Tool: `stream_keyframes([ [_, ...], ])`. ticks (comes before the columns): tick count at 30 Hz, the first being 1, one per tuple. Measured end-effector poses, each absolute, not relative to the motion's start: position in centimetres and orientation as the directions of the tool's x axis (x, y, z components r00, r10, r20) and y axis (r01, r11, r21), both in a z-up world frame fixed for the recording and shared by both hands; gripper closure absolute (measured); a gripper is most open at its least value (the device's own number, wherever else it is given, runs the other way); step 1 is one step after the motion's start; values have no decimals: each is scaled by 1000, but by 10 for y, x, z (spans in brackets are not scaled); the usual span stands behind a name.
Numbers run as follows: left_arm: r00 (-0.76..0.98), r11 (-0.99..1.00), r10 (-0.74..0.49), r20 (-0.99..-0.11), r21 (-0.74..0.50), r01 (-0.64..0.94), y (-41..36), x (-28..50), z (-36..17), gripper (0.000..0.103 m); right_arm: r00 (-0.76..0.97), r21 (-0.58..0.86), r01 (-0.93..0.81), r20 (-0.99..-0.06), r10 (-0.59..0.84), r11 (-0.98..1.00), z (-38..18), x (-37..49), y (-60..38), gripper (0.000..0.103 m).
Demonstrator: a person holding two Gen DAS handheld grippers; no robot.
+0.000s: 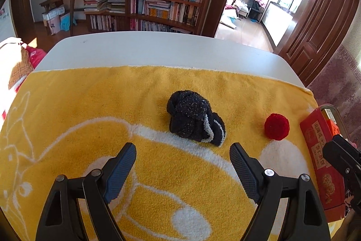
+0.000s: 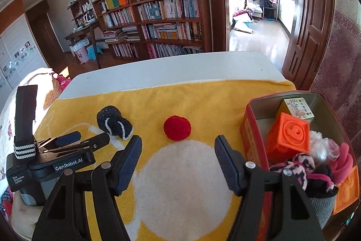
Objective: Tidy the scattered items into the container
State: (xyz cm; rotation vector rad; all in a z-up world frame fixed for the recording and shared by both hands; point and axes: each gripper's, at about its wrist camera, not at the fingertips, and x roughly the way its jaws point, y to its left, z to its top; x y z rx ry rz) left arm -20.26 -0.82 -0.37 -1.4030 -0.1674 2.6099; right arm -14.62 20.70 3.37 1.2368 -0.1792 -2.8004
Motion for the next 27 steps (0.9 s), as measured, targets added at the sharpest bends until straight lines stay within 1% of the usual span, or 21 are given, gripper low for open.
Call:
stream_keyframes([
  [8,-541,-985,170,-824,-147,-86,-2,-240,-21,16,-657,50,5,-753,-41,-999,13,-172,201,32],
  [11,-529,-983,182,-829,-159,-88,2,-250,-27,16,-645,41,4,-763,-34,-999,5,-178,200,32],
  [15,-533,-983,178,-827,-131,-125,13,-256,-31,16,-632,40,9,-774,-37,-999,-3,-182,199,32],
  [17,-531,-982,185,-827,-136,-131,14,-257,-36,17,-629,42,8,-776,-38,-999,-6,-185,199,32],
  [19,-547,-983,179,-818,-125,-135,14,-256,-36,22,-625,44,3,-780,-37,-999,-8,-191,199,32],
  [20,-551,-982,182,-814,-127,-136,13,-255,-36,28,-622,45,0,-782,-36,-999,-11,-193,200,32],
  [21,-552,-980,194,-811,-140,-139,12,-254,-35,33,-619,48,-2,-785,-36,-999,-13,-196,201,35],
  [22,-553,-979,203,-808,-150,-139,10,-254,-34,36,-612,51,-4,-790,-37,-999,-15,-199,201,39],
  [23,-554,-978,207,-806,-156,-139,9,-254,-33,40,-605,59,-4,-795,-44,-998,-18,-201,202,40],
  [26,-569,-980,196,-799,-146,-133,6,-251,-31,42,-590,96,8,-803,-82,-995,-23,-208,202,47],
  [27,-577,-982,188,-795,-136,-133,7,-249,-29,42,-588,98,16,-804,-89,-995,-24,-209,200,51],
])
